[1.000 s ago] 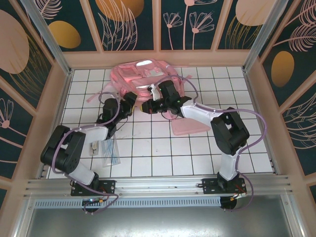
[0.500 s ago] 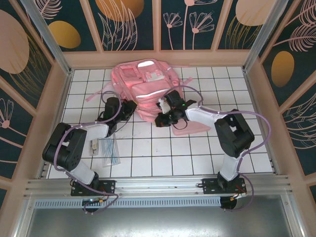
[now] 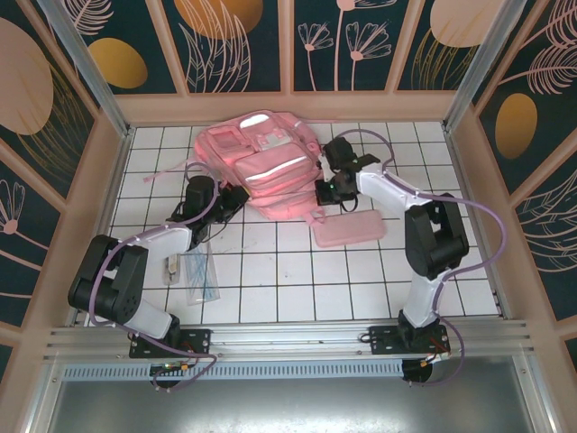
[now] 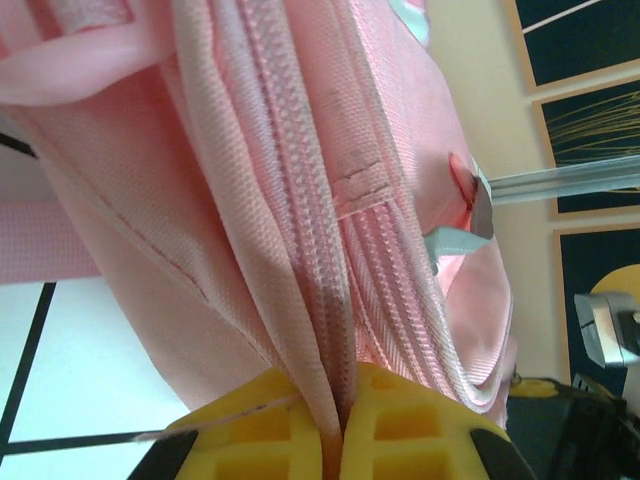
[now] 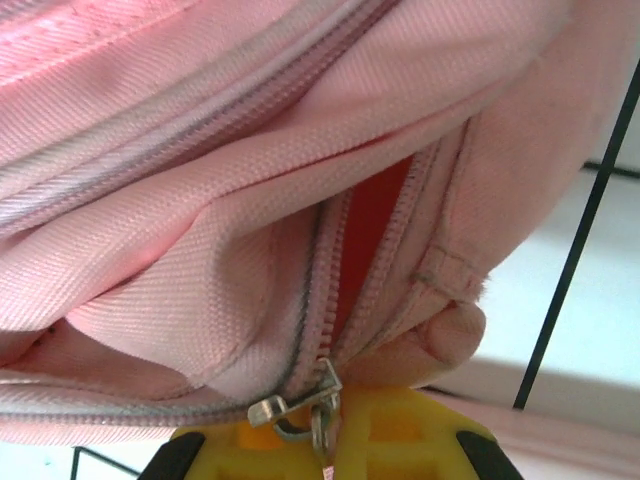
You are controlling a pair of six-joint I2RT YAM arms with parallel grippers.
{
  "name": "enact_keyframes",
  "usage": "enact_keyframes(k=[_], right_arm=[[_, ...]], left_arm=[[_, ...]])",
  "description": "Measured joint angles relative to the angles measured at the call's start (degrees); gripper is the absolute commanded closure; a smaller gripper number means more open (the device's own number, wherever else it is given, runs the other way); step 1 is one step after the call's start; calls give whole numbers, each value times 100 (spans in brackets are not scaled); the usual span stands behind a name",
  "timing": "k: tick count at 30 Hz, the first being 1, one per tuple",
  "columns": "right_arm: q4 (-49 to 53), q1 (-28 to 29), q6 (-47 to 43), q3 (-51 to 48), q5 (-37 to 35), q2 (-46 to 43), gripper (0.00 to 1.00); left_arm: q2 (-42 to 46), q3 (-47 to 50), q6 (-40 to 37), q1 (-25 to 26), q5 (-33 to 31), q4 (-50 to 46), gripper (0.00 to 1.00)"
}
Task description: Pack the student bag
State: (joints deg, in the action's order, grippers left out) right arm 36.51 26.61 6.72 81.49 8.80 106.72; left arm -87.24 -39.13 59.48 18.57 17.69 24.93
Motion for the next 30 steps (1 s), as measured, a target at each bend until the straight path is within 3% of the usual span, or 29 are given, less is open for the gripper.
enact_keyframes(k=[6,14,15,17,18,20,25,30], right_arm=[[50,22,-304,90,684,111,100],[-85,673,-341,-24,1631,22,100],[-157,758,-297,-26,1777,22,100],[-319,863,-114,-28,2129,22,100],[-389,881,2,-28,2297,28,100],[-592,907,269,-9,2728,98,100],[-922,1231,748,361,3309,695,100],[-1217,1478,1091,752,3519,1113,100]], left_arm=[[-295,-293,-177,-223,-90,-96,100],[-1781,-1731,-645,-511,-116,-509,100],[-1921,-1899,-693,-538,-114,-522,91],[-2159,-2280,-807,-564,-68,-592,45],[-2223,-2424,-828,-579,-125,-623,28],[-2264,-2669,-841,-632,-192,-699,4],[-1751,-2398,-826,-758,-400,-870,1],[-90,-710,-275,-763,-450,-693,4]])
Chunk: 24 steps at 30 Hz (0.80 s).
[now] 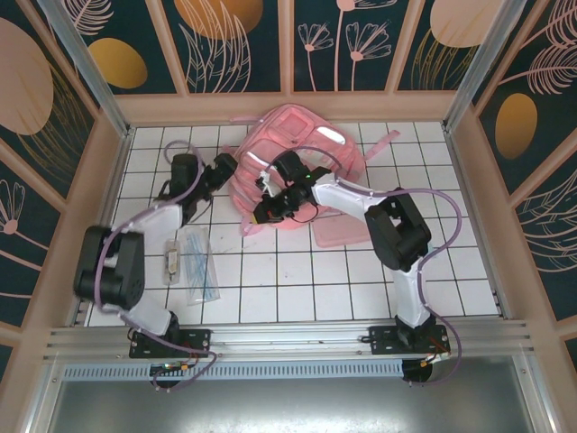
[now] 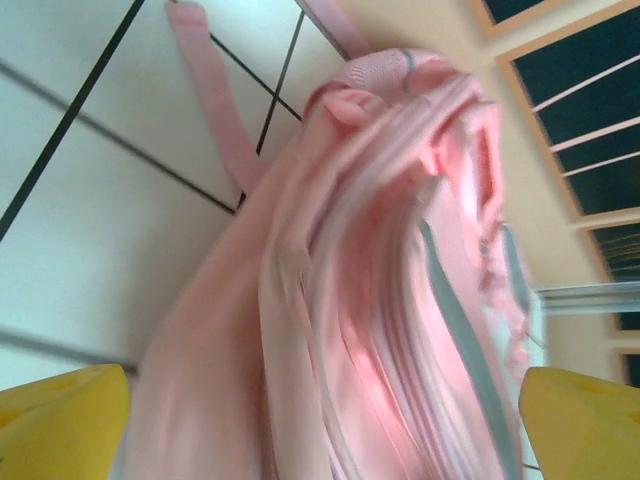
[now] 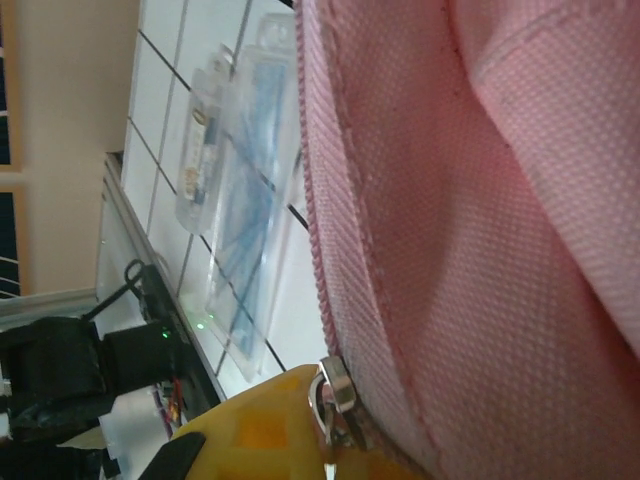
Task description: Pack the student bag
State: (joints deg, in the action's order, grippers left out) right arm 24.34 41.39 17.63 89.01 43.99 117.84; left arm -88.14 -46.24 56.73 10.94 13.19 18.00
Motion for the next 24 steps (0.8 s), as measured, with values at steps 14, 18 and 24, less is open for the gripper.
enact_keyframes(k=[14,18,24], right_arm=[[-614,136,249,-275,59,-9,100],[-708,111,240,-909,-170,-284,100],[-433,-72,-201,-1421,-796,-710,100]], left_arm=[[-675,645,1587,608,107,1283,90],[-990,549,1464,680,181,1182,100],[-835,422,1099,682,203,743,100]])
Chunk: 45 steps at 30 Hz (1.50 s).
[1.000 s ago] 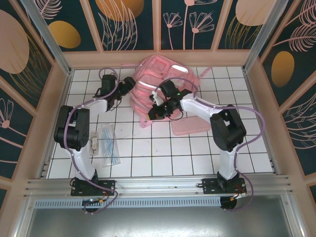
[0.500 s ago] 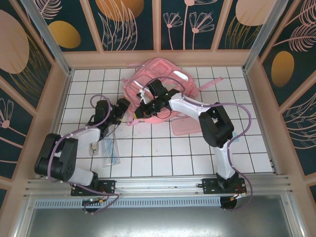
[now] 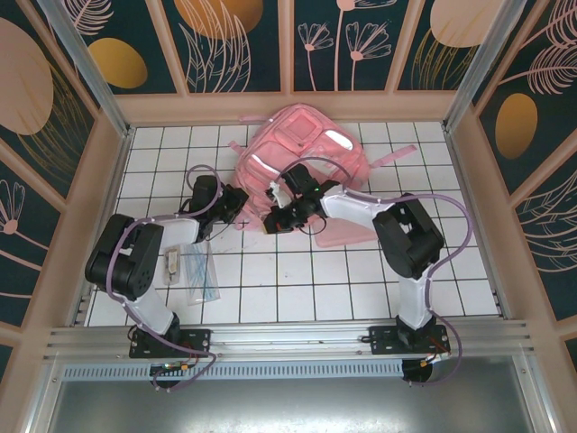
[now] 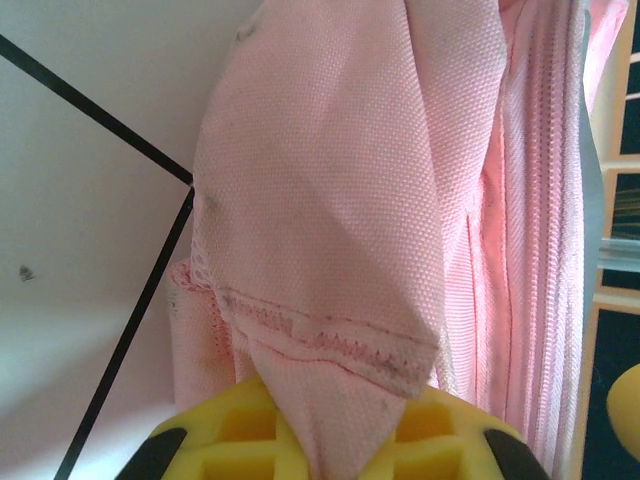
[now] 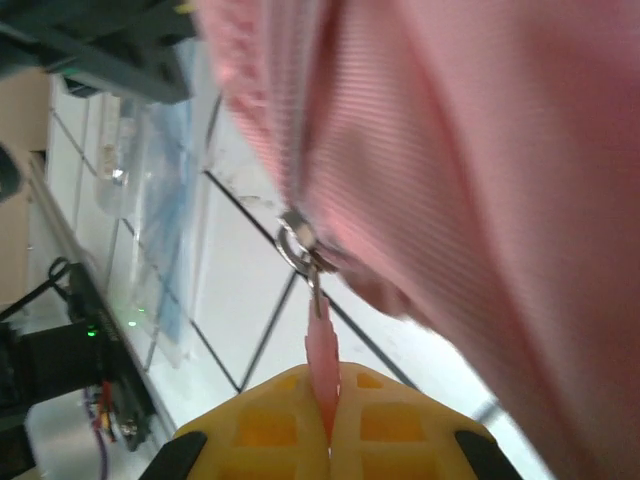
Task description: Pack the student bag
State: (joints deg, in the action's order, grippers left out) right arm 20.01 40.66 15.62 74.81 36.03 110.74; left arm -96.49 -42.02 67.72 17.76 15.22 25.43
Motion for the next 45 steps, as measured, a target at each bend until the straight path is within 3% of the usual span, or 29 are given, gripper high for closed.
enact_keyframes(k=[5,11,13,22,26,28,33,35,39,45], right_arm=[[269,-505,-341,-144,-323,-302,100],[1639,-1655,-529,-155,-1281,-428,100],[1827,-1753,-590,-138,-1349,-428,100],[1923,-1108,-553,46,-1113,-369,100],[1504,-975,-151,85,-931,-389,85],[1268,-907,85,85,-863,-446,75],[570,-595,638,-2,-551,-820,62],[184,-459,898,-136,-330,-986,57],[-481,-256,1366,-483,-9,-1075,50],[-1029,-122,1821,-750,44,-1027,48]], left_arm=[[481,-2,-236,-4,79,-396,100],[1080,-85,-369,-557,-127,-562,100],[1217,-87,-391,-623,-227,-634,100],[1246,-20,-310,-634,-258,-553,100],[1246,271,-214,-522,-238,-352,83],[1268,507,-129,-409,-249,-201,83],[1338,933,55,-133,-387,28,98],[1338,979,114,-96,-422,125,99],[1344,979,164,-52,-494,184,100],[1353,1021,295,28,-505,278,100]])
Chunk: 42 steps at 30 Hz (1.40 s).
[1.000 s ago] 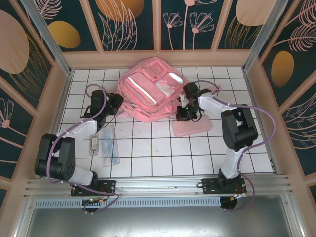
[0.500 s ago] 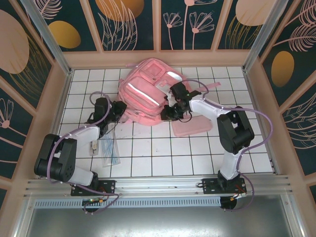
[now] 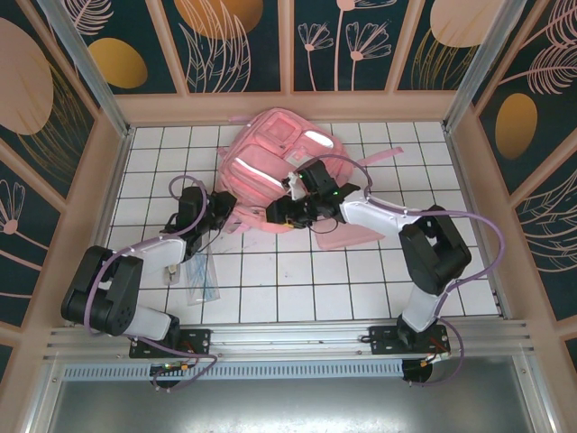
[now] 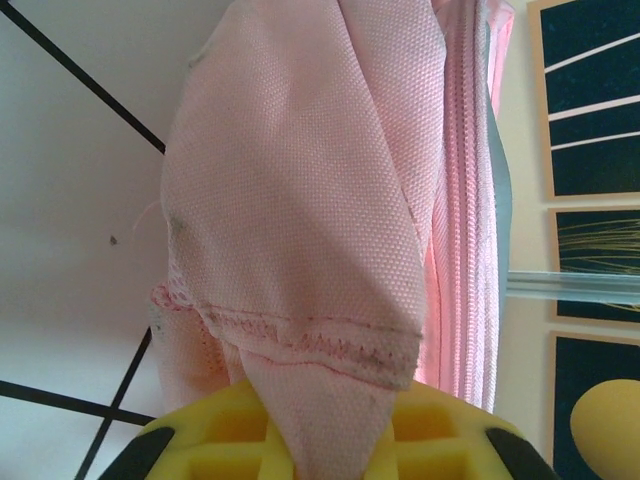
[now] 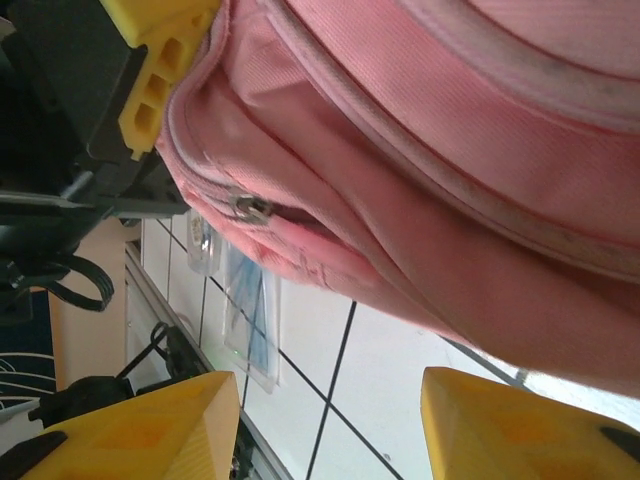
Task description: Pack the student bag
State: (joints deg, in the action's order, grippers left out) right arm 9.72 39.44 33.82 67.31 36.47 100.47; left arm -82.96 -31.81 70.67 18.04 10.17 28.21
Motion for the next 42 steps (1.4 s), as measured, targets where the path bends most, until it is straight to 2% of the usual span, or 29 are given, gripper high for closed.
enact_keyframes(k=[16,26,42], right_arm=[[-817,186,127,17,-647,426,49],[-1482,219,302,-212,-527,452,55],[-2420,212,527,-1178,-164,-173,59]], left_arm=[[247,155,254,149,-166,20,100],[245,229,306,214,-295,35,100],[-39,275,315,297,-317,157,100]])
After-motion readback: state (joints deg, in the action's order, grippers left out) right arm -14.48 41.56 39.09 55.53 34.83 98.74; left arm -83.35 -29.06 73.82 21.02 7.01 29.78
